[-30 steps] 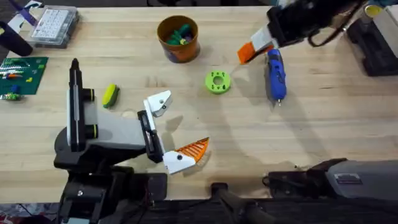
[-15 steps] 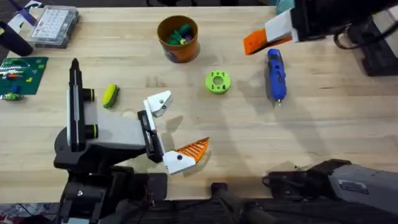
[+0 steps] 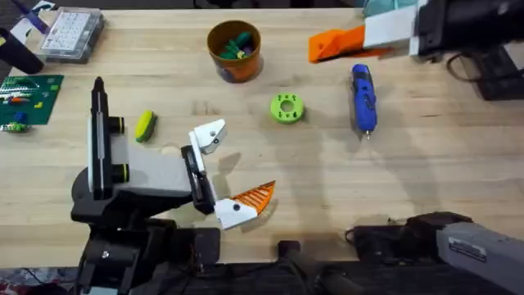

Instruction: Pick up the gripper from the table and insert it into the empty holder that is missing its gripper. Then pick up a screw, insert it into the mounting hole, and use the screwdriver to tighten it. Finally, clean up the table by picking up the vegetable and placing it into the bucket.

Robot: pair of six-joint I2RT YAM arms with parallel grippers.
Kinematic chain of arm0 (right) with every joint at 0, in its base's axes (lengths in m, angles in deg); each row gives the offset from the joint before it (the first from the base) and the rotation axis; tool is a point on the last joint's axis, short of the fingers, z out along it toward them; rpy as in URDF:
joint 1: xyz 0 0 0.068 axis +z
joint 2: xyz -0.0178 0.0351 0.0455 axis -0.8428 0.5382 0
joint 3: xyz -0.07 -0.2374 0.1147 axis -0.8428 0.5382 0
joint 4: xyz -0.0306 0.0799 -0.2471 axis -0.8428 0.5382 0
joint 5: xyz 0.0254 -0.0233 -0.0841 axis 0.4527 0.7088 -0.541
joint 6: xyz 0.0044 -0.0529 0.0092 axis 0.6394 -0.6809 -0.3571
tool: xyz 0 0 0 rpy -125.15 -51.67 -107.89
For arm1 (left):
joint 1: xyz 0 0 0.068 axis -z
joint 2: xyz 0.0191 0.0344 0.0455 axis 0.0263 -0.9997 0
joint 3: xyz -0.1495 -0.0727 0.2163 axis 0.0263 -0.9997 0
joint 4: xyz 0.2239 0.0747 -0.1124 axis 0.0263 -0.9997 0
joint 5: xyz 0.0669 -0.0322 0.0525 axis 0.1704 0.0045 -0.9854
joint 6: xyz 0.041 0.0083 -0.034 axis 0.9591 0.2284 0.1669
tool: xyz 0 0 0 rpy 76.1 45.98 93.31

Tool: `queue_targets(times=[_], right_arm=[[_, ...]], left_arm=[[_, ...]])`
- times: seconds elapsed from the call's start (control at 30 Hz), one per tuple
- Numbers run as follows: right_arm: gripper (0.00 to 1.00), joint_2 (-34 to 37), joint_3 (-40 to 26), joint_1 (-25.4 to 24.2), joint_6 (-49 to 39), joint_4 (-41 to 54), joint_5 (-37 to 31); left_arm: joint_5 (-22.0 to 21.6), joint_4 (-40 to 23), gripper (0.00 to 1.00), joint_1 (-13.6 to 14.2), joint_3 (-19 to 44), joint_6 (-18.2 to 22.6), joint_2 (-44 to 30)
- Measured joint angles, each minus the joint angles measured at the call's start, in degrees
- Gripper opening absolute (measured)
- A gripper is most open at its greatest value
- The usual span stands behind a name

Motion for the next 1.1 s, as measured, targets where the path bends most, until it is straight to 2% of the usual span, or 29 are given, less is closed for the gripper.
queue_targets(times=[0.13, 0.23, 0.33, 0.4, 0.6, 0.67, 0.83, 1.1], right_arm=[[0.010, 0.18, 7.08, -1.32, 1.44, -7.27, 12.14], [0.010, 0.24, 13.04, -1.34, 5.26, -18.18, 20.78], [0.010, 0.27, 19.89, -1.36, 12.88, -32.17, 27.04], [0.009, 0.40, 23.60, -1.36, 18.76, -42.85, 29.69], [0.009, 0.87, 34.56, -1.29, 47.83, -90.67, 34.58], [0.009, 0.85, 36.36, -1.33, 56.90, -98.79, 35.43], [0.009, 0.88, 38.39, -0.35, 69.81, -101.15, 37.39], [0.009, 0.94, 39.39, 4.99, 76.76, -101.52, 39.50]], left_arm=[[0.00, 0.00, 0.991, 0.00, 0.00, 0.02, 0.00], [0.00, 0.00, 0.991, 0.00, 0.00, 0.02, 0.00], [0.00, 0.00, 0.991, 0.00, 0.00, 0.05, 0.00], [0.00, 0.00, 0.991, 0.00, 0.00, 0.17, 0.00], [0.00, 0.00, 0.991, 0.00, 0.00, 0.22, 0.00], [0.00, 0.00, 0.991, 0.00, 0.00, 0.24, 0.00], [0.00, 0.00, 0.991, 0.00, 0.00, 0.32, 0.00], [-0.02, 0.00, 0.991, 0.00, 0.00, 0.37, 0.00]])
